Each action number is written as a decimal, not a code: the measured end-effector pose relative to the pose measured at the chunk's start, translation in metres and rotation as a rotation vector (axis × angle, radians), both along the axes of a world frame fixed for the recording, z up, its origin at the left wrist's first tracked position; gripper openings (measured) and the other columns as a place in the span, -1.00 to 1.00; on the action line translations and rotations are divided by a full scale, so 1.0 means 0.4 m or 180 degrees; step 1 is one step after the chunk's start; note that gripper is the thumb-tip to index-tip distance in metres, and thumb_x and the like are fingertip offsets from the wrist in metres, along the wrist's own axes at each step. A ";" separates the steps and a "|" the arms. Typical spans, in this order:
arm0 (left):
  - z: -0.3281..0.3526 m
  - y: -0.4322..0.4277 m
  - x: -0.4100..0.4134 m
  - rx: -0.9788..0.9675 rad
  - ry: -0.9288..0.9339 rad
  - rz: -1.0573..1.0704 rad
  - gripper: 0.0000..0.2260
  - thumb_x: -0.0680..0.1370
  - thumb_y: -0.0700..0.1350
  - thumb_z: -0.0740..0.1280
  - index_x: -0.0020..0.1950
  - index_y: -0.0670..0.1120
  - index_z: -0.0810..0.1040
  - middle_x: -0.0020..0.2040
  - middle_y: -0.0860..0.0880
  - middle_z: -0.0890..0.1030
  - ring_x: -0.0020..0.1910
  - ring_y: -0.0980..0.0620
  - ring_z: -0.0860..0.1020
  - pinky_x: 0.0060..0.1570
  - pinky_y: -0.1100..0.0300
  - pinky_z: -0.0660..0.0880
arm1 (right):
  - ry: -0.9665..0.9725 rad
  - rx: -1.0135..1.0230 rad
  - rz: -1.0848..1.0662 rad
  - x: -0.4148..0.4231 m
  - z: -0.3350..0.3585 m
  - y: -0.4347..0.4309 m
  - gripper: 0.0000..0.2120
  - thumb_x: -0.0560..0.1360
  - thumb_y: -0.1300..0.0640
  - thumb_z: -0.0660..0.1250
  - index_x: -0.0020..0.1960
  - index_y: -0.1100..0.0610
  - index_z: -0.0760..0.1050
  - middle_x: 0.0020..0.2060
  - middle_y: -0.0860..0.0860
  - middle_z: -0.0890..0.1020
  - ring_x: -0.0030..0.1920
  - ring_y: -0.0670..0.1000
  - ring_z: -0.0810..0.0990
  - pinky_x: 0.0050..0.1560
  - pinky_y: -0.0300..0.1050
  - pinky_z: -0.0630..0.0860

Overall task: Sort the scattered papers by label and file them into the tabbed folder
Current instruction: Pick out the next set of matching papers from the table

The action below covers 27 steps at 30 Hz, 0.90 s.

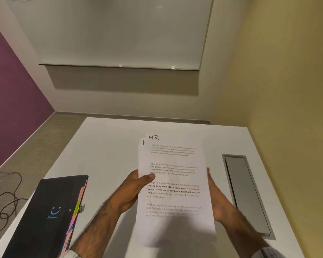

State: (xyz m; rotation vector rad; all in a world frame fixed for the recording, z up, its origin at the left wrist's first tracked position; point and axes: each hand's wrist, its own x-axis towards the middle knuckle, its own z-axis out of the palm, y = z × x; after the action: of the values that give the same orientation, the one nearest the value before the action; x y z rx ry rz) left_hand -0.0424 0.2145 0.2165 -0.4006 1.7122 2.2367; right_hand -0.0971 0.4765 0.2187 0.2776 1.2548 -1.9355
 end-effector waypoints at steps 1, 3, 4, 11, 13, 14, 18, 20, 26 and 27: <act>0.010 0.000 0.000 0.0080 -0.0047 -0.0042 -0.69 0.66 -0.19 0.26 0.40 -0.14 0.53 0.31 -0.17 0.63 0.28 -0.23 0.61 0.32 -0.19 0.50 | -0.0225 -0.0262 -0.0018 0.014 0.002 -0.008 -0.47 0.66 -0.25 0.11 0.01 0.13 0.66 -0.12 0.17 0.70 -0.18 0.14 0.71 -0.14 0.02 0.63; 0.020 -0.004 0.002 0.0160 -0.0141 -0.0099 -0.70 0.66 -0.19 0.27 0.38 -0.15 0.55 0.29 -0.19 0.64 0.26 -0.24 0.62 0.28 -0.14 0.55 | -0.0434 -0.0522 -0.0026 0.033 -0.014 -0.018 -0.47 0.70 -0.17 0.05 -0.06 0.14 0.65 -0.22 0.15 0.69 -0.27 0.09 0.68 -0.25 -0.04 0.62; 0.018 -0.007 0.003 0.0126 -0.0188 -0.0102 -0.71 0.66 -0.19 0.28 0.37 -0.15 0.57 0.27 -0.18 0.65 0.24 -0.23 0.63 0.24 -0.10 0.57 | -0.0424 -0.0637 -0.0046 0.038 -0.027 -0.017 -0.42 0.68 -0.26 0.01 0.13 0.13 0.64 -0.01 0.19 0.70 -0.06 0.16 0.70 -0.04 0.05 0.62; -0.054 -0.013 0.011 -0.0729 -0.0207 -0.0026 -0.76 0.65 -0.18 0.32 0.31 -0.14 0.59 0.17 -0.11 0.71 0.11 -0.14 0.70 0.15 -0.03 0.62 | -0.0109 -0.0341 -0.0102 0.020 -0.096 0.022 -0.40 0.66 -0.26 0.09 0.49 0.13 0.43 0.40 0.18 0.53 0.42 0.22 0.48 0.52 0.21 0.26; -0.069 0.000 0.014 -0.0841 -0.0078 0.0126 -0.77 0.63 -0.17 0.36 0.28 -0.13 0.60 0.13 -0.10 0.73 0.10 -0.17 0.71 0.18 -0.11 0.61 | 0.0583 0.0167 0.0096 0.012 -0.092 0.022 -0.62 0.67 0.10 0.27 0.45 0.18 0.46 0.32 0.16 0.61 0.34 0.18 0.58 0.47 0.22 0.36; -0.073 0.009 0.015 -0.0899 0.0017 0.0224 -0.77 0.59 -0.15 0.40 0.25 -0.13 0.62 0.10 -0.10 0.74 0.09 -0.19 0.70 0.18 -0.14 0.61 | 0.0849 0.0484 0.0105 0.008 -0.093 0.022 -0.65 0.63 0.21 0.32 0.41 0.18 0.50 0.26 0.13 0.65 0.27 0.15 0.63 0.41 0.21 0.43; -0.084 0.045 0.018 -0.1124 0.0267 0.0573 -0.82 0.55 -0.19 0.42 0.14 -0.02 0.65 0.03 0.01 0.76 0.05 -0.04 0.72 0.08 0.03 0.63 | 0.1414 0.1375 -0.0053 0.006 -0.077 0.014 -0.75 0.58 0.25 0.37 0.21 0.03 0.62 0.11 0.02 0.73 0.10 0.06 0.71 0.19 0.03 0.62; -0.095 0.063 0.022 -0.1184 0.0319 0.0721 -0.81 0.57 -0.21 0.39 0.10 0.06 0.64 0.01 0.14 0.75 0.00 0.15 0.70 0.04 0.14 0.59 | 0.1557 0.1670 -0.0193 0.011 -0.080 0.007 -0.79 0.58 0.22 0.38 0.14 -0.02 0.62 0.05 -0.01 0.73 0.06 0.02 0.71 0.10 -0.10 0.63; -0.140 0.086 0.034 -0.1001 0.0325 0.0873 -0.74 0.56 -0.24 0.44 0.18 0.04 0.64 0.09 0.08 0.74 0.11 0.07 0.69 0.15 0.08 0.57 | 0.1546 0.1839 -0.0402 0.020 -0.132 0.004 -0.74 0.55 0.28 0.35 0.18 0.05 0.60 0.02 0.01 0.72 0.05 0.03 0.69 0.09 -0.05 0.62; -0.150 0.085 0.038 -0.0962 0.0320 0.0858 -0.72 0.55 -0.24 0.46 0.20 0.03 0.65 0.12 0.05 0.73 0.14 0.06 0.68 0.18 0.07 0.57 | 0.1525 0.1805 -0.0354 0.023 -0.146 0.011 -0.68 0.52 0.33 0.31 0.21 0.06 0.59 0.03 0.03 0.72 0.06 0.05 0.69 0.09 -0.05 0.62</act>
State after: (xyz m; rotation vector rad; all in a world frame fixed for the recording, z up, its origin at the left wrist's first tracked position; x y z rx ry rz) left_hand -0.0271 0.2485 0.1566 -0.6299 2.1747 2.2072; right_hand -0.0878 0.4807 0.1602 0.1700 2.1442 -1.7530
